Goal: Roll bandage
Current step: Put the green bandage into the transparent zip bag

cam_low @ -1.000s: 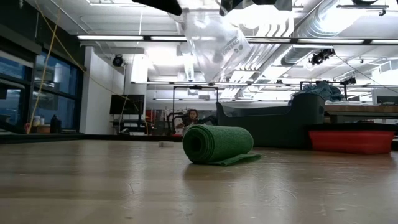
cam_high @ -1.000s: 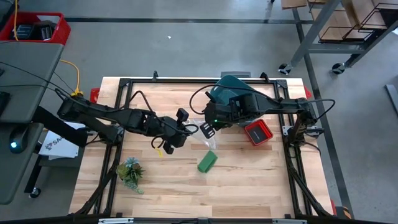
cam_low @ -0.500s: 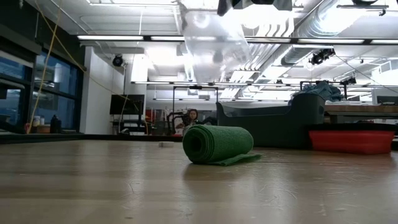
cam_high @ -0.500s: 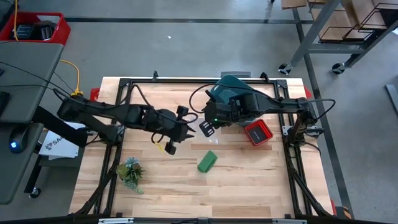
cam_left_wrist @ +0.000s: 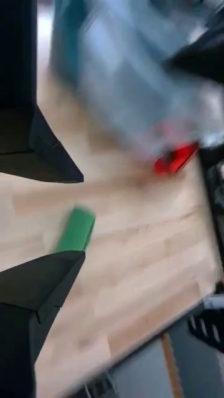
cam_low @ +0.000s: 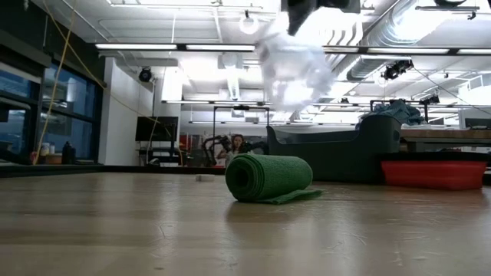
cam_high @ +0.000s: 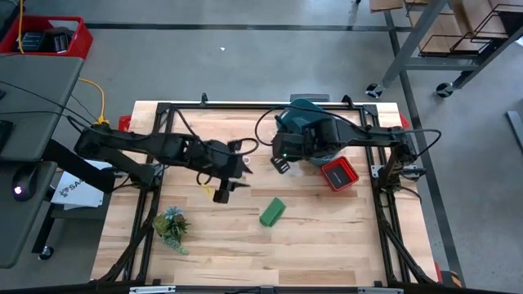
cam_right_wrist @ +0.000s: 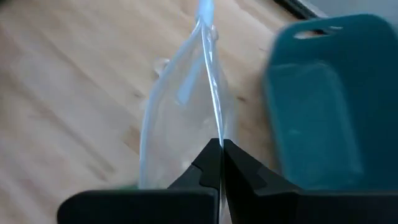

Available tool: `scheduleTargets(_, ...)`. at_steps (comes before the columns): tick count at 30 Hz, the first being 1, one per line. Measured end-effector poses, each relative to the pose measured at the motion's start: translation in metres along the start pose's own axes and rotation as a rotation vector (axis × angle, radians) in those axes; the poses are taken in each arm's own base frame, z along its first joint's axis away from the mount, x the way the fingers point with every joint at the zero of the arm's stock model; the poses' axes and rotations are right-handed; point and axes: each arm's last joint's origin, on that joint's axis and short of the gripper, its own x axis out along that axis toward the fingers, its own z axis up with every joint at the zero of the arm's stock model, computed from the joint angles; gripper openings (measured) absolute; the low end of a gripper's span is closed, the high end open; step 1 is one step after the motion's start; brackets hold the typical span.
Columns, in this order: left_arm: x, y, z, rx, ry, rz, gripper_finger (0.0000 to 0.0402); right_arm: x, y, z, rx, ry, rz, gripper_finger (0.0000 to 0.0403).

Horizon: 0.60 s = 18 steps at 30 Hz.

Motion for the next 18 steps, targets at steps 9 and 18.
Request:
scheduleTargets(9, 0.06, -0.018, -0.058, -0.518, -0.071, -0.127, 0.0189, 0.004, -0.027, -0.051, 0.064, 0.119, -0.116, 0.0)
scheduleTargets(18, 0.12, -0.045, -0.073, -0.715, 0.026, -0.131, 0.0189, 0.009, -0.058, -0.107, 0.19, 0.116, -0.079, 0.0)
